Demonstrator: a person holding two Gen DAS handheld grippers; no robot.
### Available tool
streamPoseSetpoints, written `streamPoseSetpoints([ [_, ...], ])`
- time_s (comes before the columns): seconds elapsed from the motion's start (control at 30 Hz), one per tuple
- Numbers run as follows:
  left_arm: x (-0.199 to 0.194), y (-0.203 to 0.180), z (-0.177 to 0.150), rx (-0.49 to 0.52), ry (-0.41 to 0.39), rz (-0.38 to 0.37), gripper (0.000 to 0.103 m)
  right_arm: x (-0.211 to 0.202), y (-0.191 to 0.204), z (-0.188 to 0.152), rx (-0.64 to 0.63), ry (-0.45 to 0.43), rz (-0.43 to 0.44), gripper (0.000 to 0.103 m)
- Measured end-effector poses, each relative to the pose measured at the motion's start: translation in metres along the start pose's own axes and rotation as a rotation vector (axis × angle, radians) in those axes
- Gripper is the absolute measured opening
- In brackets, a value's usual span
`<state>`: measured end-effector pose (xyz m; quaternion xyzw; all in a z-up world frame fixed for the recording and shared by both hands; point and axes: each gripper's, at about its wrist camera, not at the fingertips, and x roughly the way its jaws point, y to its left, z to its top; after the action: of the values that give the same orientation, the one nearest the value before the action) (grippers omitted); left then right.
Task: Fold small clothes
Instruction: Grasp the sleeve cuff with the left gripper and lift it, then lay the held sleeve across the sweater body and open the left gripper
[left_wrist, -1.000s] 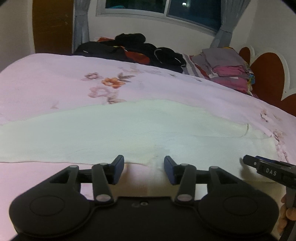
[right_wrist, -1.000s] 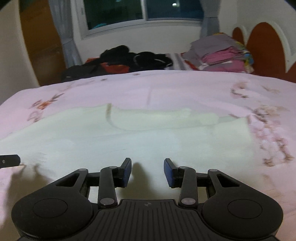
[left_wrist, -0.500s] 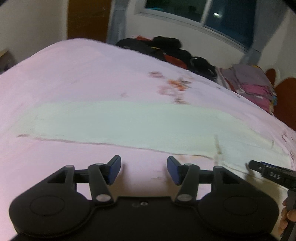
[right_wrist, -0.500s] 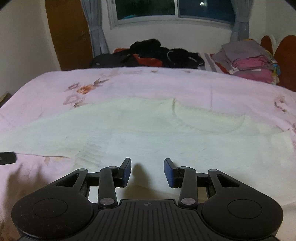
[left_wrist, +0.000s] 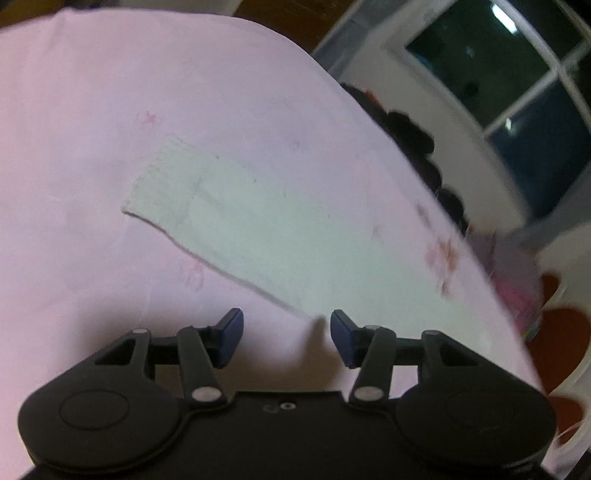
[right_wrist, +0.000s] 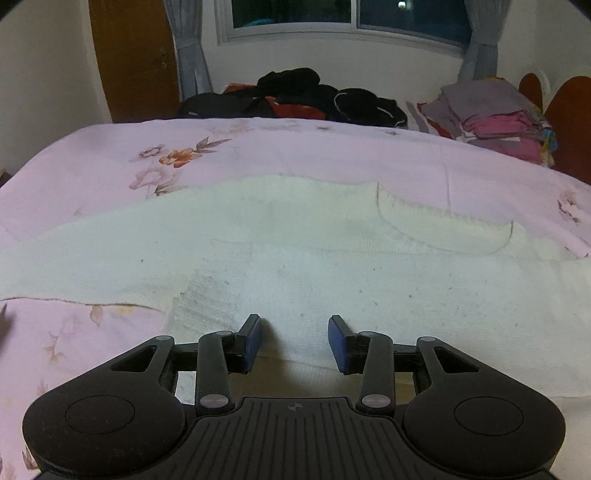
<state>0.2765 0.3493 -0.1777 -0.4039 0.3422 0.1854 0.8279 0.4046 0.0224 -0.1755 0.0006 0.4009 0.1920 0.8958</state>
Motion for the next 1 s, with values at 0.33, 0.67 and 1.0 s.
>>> streamPoseSetpoints([
  [0.33,0.033,0.034,0.03,-0.24,-0.061,-0.061,0.004,0.011,0.002,-0.002,-0.007,-0.003,-0.059,0.043],
  [0.67,0.006,-0.056,0.028,0.128,-0.172,-0.131,0.004,-0.006,-0.011,-0.001,0.064,-0.059,-0.031,0.043],
  [1.0,0.017,-0.234,-0.059,0.523,-0.019,-0.394,0.004,-0.062,-0.082,-0.014,0.161,-0.127,-0.012,0.043],
])
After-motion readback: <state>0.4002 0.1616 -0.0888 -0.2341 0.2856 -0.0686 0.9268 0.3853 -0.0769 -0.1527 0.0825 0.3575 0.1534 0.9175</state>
